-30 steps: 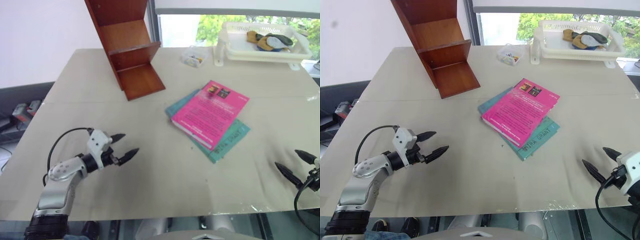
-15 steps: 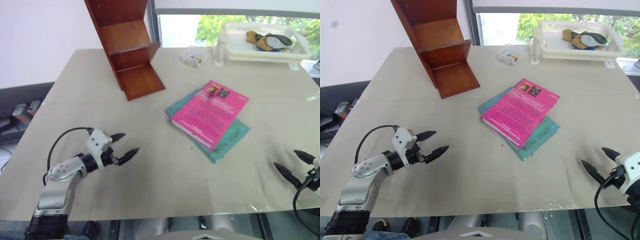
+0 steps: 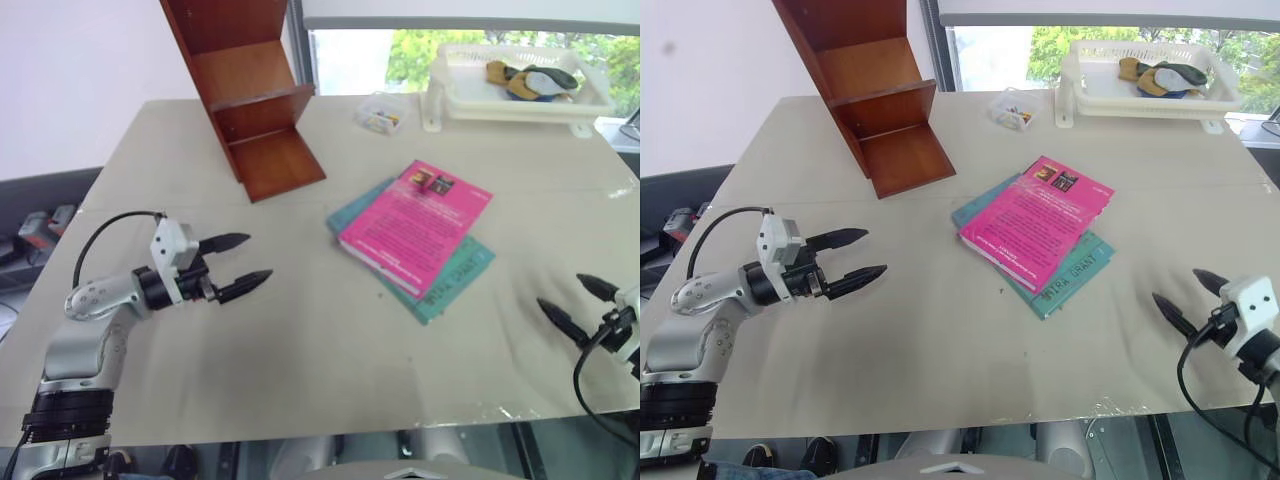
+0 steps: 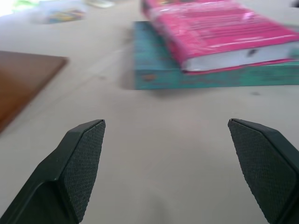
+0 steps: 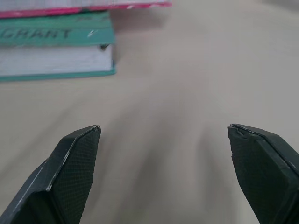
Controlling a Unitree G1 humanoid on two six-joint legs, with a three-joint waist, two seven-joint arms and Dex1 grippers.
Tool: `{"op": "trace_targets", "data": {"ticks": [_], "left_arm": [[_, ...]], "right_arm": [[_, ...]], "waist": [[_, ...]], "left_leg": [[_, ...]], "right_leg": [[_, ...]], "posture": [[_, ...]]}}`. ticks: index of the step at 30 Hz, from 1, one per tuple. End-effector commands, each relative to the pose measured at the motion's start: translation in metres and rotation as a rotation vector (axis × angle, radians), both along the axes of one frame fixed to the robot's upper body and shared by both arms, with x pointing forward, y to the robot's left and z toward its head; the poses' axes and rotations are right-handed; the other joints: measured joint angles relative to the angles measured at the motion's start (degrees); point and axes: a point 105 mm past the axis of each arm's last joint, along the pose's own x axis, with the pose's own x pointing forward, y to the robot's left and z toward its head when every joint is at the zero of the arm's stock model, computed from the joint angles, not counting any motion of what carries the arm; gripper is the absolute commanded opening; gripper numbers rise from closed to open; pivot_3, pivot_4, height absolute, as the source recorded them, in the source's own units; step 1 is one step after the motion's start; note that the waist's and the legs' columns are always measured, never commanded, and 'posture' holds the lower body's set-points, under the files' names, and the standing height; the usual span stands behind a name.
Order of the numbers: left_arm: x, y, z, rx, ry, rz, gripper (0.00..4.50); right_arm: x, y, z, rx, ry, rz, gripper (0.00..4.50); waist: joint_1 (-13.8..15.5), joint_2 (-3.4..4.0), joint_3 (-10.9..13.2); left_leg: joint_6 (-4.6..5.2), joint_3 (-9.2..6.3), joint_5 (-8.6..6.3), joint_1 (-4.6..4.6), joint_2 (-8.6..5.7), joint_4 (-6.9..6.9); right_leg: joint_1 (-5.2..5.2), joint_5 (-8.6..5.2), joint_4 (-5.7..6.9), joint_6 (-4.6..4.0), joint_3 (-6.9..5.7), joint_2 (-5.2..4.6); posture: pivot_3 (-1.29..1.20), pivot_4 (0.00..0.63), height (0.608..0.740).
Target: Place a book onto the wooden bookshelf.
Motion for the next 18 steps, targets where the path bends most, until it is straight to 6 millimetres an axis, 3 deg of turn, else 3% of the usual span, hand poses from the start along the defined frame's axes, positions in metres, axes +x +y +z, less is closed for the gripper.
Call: {"op": "trace_targets", "data": {"ticks": [1, 7, 13, 18], "left_arm": [[-0.009, 0.000, 0.028, 0.009, -0.033, -0.113, 4.47], [-0.014, 0.009, 0.040, 0.077, -0.038, -0.184, 4.47], [-0.010, 0.027, 0.046, 0.132, -0.069, -0.141, 4.47], [-0.016, 0.036, 0.041, 0.168, -0.059, -0.121, 4.47]], "right_arm": [[0.022, -0.004, 0.016, -0.063, -0.058, -0.030, 4.45], [0.071, -0.003, 0.009, -0.106, -0.078, -0.078, 4.45], [0.119, 0.013, 0.003, -0.027, -0.096, -0.106, 4.45], [0.143, 0.053, -0.003, -0.026, -0.098, 0.008, 4.45]], "waist": [[-0.27, 0.00, 0.00], [-0.72, -0.03, 0.02], [-0.94, -0.04, 0.04], [-1.96, -0.04, 0.04]], "left_leg": [[0.00, 0.01, 0.00, 0.01, 0.00, 0.00], [0.00, 0.15, 0.00, 0.05, 0.01, 0.07], [0.00, 0.20, 0.00, -0.03, 0.02, 0.07], [0.00, 0.25, 0.01, -0.05, 0.02, 0.07]], "right_leg": [[0.00, 0.00, 0.03, 0.00, 0.00, 0.00], [-0.04, 0.00, 0.14, -0.01, 0.07, 0.05], [-0.15, 0.00, 0.13, -0.02, 0.12, 0.07], [-0.23, 0.00, 0.16, -0.02, 0.18, 0.06]], "posture": [[0.00, 0.150, 0.740], [0.00, 0.150, 0.740], [0.00, 0.150, 0.740], [0.00, 0.150, 0.740]]}}
